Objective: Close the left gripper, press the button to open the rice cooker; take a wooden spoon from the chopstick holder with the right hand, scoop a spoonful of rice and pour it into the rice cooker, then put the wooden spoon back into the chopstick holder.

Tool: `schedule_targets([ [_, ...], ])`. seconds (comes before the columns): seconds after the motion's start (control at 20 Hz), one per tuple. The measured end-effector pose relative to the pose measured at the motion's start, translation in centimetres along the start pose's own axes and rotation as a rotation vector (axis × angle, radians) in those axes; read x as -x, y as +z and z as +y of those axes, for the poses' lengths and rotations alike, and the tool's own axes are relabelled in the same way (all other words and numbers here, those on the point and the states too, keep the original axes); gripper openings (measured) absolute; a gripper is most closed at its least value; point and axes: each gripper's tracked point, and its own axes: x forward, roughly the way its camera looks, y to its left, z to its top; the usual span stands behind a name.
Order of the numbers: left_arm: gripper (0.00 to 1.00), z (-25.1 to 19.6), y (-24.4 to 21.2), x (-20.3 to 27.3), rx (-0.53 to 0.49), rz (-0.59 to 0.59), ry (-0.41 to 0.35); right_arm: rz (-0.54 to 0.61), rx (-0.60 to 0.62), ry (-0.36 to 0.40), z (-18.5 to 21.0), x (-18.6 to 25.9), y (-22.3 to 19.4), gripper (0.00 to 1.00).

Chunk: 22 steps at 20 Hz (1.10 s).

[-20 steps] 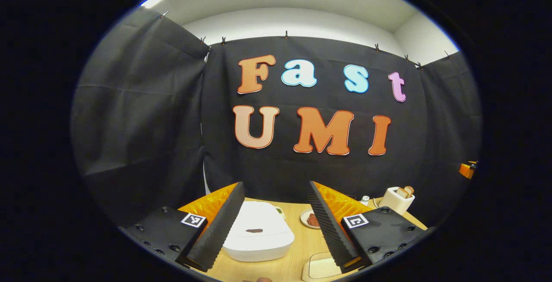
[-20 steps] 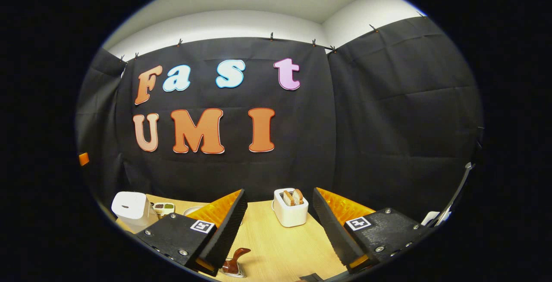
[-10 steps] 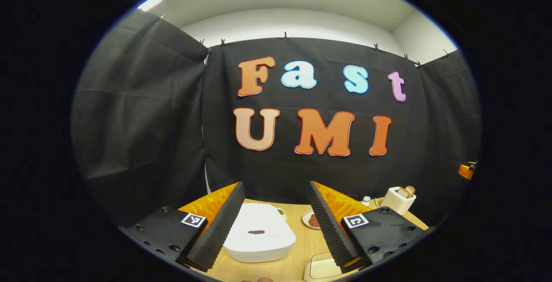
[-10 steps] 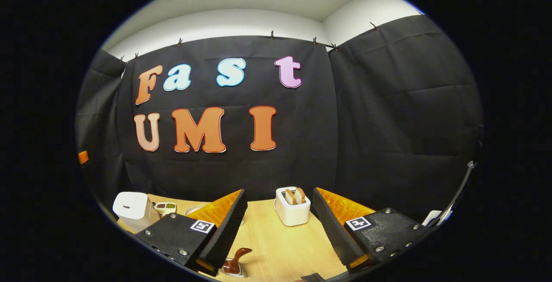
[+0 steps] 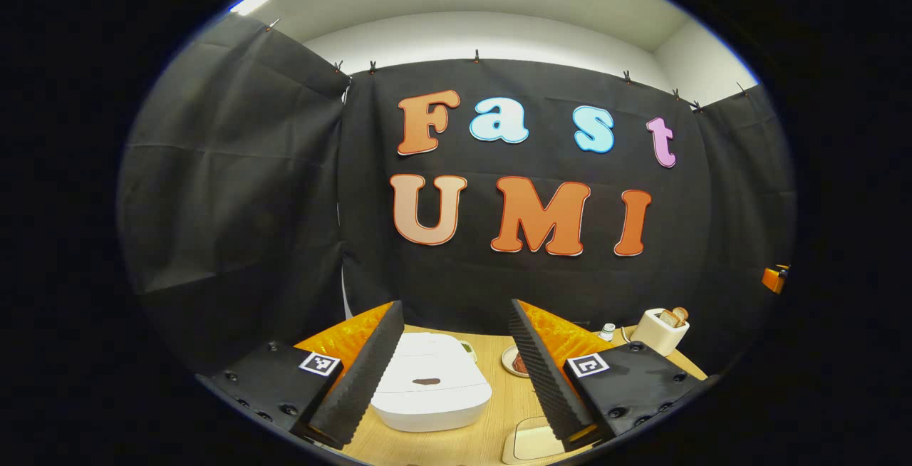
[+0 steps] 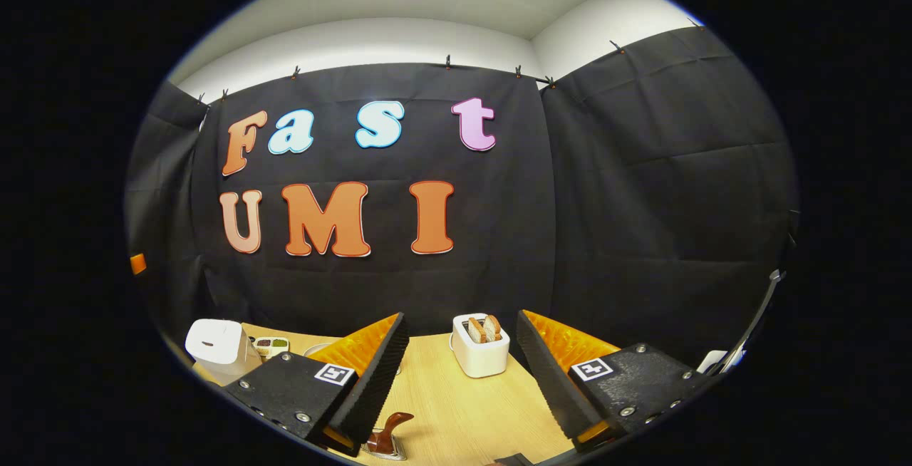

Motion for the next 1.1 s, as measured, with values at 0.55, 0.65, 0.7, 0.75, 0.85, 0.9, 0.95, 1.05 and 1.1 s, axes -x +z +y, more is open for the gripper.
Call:
schedule_targets([
  [0.55,0.29,1.5,-0.5,-0.8,-0.030,0.006,0.061,0.000,0.007,-0.024,-0.7,0.1,-0.1,0.95],
  [0.65,0.18,1.4,-0.6,-1.0,-0.023,0.004,0.049,0.006,0.006,-0.027,-0.7,-0.1,-0.2,0.95],
  [0.7,0.18,2.3,-0.4,-2.0,-0.025,-0.009,0.056,0.007,0.005,-0.026,-0.7,0.0,-0.2,1.00],
  [0.75,0.10,2.1,-0.4,-1.5,-0.031,-0.009,0.067,0.007,0.005,-0.026,-0.7,0.0,-0.3,1.00],
  [0.85,0.08,2.3,-0.5,-1.3,-0.038,-0.013,0.078,0.005,0.010,-0.024,-0.6,0.1,-0.2,0.95],
  [0.9,0.05,2.2,-0.7,-1.7,-0.032,-0.002,0.069,0.004,0.014,-0.023,-0.6,0.1,-0.2,0.95],
  [0.95,0.05,2.4,-1.3,-2.1,-0.027,0.008,0.066,0.004,0.016,-0.023,-0.5,0.0,-0.2,0.95],
  [1.05,0.05,2.4,-2.3,-3.1,-0.003,0.045,0.046,0.005,0.018,-0.018,-0.3,0.0,-0.2,1.00],
  [1.1,0.05,2.3,-2.8,-3.9,0.018,0.061,0.032,0.006,0.019,-0.014,-0.2,0.0,-0.4,0.95],
])
